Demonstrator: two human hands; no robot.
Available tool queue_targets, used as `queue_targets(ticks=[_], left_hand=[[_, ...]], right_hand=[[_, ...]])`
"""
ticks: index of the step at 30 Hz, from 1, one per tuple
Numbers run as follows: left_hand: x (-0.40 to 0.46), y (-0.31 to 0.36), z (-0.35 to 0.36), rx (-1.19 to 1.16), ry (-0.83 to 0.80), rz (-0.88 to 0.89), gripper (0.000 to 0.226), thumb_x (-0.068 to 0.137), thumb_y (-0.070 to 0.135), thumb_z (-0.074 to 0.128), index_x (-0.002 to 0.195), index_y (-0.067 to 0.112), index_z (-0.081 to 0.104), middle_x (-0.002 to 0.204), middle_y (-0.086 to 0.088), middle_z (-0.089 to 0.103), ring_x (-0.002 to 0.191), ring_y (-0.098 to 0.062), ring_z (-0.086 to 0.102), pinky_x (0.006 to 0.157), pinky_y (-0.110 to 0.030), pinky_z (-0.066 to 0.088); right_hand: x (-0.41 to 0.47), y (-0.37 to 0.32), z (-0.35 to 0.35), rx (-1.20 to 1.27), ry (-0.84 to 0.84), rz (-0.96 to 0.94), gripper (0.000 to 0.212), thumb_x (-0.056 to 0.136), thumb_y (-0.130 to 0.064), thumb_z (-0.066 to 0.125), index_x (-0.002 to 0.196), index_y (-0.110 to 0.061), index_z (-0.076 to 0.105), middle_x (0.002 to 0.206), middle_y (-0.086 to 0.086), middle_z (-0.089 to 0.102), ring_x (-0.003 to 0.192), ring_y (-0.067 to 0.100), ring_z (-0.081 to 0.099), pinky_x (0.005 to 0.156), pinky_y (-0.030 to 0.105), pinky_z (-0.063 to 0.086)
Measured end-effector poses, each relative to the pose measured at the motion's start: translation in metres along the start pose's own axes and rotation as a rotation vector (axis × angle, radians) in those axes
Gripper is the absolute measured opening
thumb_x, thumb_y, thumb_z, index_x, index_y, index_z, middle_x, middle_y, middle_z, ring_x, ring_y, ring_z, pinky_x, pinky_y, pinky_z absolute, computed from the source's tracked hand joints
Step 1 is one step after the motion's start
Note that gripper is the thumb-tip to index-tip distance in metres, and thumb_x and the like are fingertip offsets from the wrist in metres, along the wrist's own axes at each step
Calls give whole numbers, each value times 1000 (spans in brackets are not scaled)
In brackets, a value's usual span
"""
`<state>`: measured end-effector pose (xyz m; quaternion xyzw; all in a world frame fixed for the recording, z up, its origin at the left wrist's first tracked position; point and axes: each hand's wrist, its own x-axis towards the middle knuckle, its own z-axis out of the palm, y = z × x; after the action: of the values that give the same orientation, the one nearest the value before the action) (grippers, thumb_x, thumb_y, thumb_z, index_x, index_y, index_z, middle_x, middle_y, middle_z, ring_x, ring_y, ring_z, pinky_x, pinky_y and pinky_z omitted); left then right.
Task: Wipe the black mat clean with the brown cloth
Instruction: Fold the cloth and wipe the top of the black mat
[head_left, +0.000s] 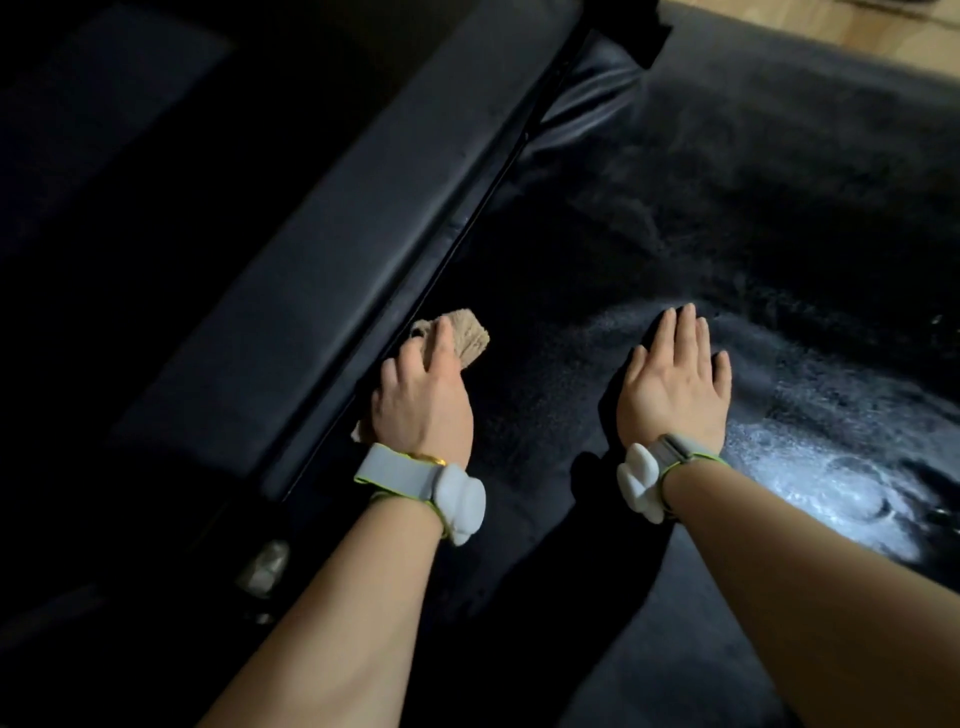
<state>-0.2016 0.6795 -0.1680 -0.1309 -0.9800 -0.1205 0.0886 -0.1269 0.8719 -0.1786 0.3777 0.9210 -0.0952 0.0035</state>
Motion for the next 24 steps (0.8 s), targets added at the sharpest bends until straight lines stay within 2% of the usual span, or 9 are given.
queue_targets(ticks=[4, 7, 9, 13, 15, 17, 18, 21, 24], left_hand=[[6, 18, -8, -257, -37, -144, 35, 83, 14, 63, 118, 15, 65, 111, -9, 62, 82, -34, 63, 59, -36, 49], [-30, 60, -4, -388, -109, 181, 33, 81, 26, 48, 106, 18, 68, 97, -7, 63, 74, -33, 63, 54, -33, 48], [-62, 77, 4, -373, -127, 372, 39, 80, 28, 44, 111, 22, 67, 108, -6, 64, 74, -32, 64, 53, -34, 53], [-47, 50, 5, -156, -15, 497, 35, 82, 24, 46, 106, 27, 71, 102, 2, 67, 60, -26, 56, 42, -28, 42], [-22, 14, 1, -97, 31, 331, 32, 83, 19, 50, 107, 27, 70, 102, 1, 67, 62, -29, 57, 43, -30, 39], [-3, -21, -5, -117, 94, 70, 30, 79, 13, 63, 105, 25, 72, 100, -1, 69, 66, -33, 61, 47, -30, 44], [2, -29, -5, -100, 104, 3, 30, 77, 11, 68, 105, 23, 72, 99, -1, 70, 68, -33, 63, 48, -31, 47], [0, -27, -6, -68, 73, -3, 33, 76, 8, 71, 107, 20, 72, 97, -2, 70, 68, -33, 62, 49, -30, 46], [0, -24, -4, -94, 58, -27, 34, 77, 7, 69, 109, 19, 71, 98, -3, 70, 67, -33, 61, 49, -30, 45]], right_hand=[[-1, -3, 0, 6, 11, 4, 55, 103, -33, 19, 153, -14, 10, 161, 2, 2, 148, 15, 0, 119, 40, 3], [0, -2, 0, 11, 16, 7, 54, 103, -32, 22, 153, -14, 12, 161, 2, 5, 148, 16, 2, 119, 40, 4], [0, -2, 1, 16, 12, 0, 55, 103, -33, 22, 153, -14, 13, 161, 3, 5, 148, 16, 2, 119, 41, 5], [0, -1, 0, 19, 20, -3, 55, 103, -34, 20, 153, -15, 12, 161, 2, 5, 148, 15, 2, 119, 41, 5], [-2, -1, 0, 12, 0, -4, 55, 103, -35, 19, 153, -15, 10, 161, 1, 3, 148, 15, 0, 120, 40, 4], [0, 1, -2, 21, -20, -1, 55, 103, -36, 19, 154, -16, 9, 161, 1, 1, 148, 14, -1, 120, 40, 3], [3, 2, -2, 34, -41, 4, 55, 103, -36, 19, 154, -16, 9, 161, 1, 0, 148, 14, -1, 120, 40, 3], [-1, 3, -16, 83, -93, -53, 56, 104, -36, 26, 154, -17, 11, 161, -1, 1, 148, 16, -2, 119, 42, 2], [-40, 9, -27, 105, -70, -140, 55, 101, -36, 36, 152, -25, 18, 161, -4, 6, 148, 17, 0, 117, 42, 1]])
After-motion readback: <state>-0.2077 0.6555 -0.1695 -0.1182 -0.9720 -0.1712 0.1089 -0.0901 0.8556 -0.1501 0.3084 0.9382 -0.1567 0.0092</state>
